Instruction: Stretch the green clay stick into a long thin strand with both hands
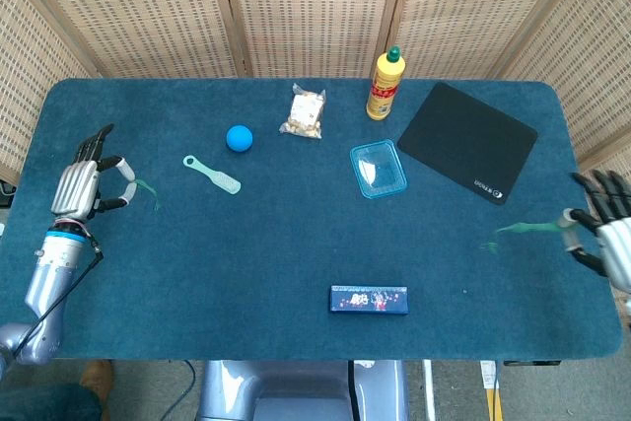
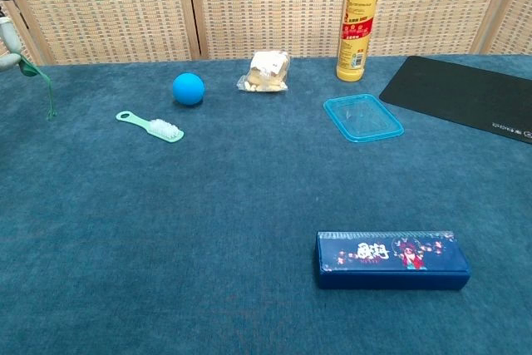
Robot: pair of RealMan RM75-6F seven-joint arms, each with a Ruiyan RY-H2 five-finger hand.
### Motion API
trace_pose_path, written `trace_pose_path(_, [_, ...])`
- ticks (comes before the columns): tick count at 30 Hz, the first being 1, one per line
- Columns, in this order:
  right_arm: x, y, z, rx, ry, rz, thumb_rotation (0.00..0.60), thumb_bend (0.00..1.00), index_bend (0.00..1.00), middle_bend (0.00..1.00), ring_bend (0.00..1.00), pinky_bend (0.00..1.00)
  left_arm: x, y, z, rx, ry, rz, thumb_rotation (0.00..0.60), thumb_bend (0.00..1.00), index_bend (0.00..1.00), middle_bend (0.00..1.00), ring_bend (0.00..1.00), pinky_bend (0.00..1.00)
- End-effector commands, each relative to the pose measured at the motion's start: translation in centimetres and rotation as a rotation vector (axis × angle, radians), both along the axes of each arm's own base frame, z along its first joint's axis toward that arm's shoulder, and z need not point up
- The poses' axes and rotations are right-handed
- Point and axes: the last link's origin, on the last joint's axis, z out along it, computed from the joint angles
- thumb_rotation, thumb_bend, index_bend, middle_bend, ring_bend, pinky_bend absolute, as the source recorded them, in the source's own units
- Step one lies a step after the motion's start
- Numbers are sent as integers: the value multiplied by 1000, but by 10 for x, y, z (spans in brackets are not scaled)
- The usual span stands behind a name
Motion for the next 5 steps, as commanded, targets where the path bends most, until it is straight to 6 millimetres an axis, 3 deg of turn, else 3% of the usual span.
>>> trace_pose_path(1, [49, -31, -30, 99, 87, 59, 600, 619, 823, 184, 0, 0, 6, -9, -2, 14, 57, 18, 600, 579, 842, 0, 0, 0])
trace_pose_path(5, [76, -43, -45, 129, 91, 57, 600, 618, 823, 183, 0, 0, 14, -16, -4, 24, 98, 22, 600, 579, 844, 0, 0, 0])
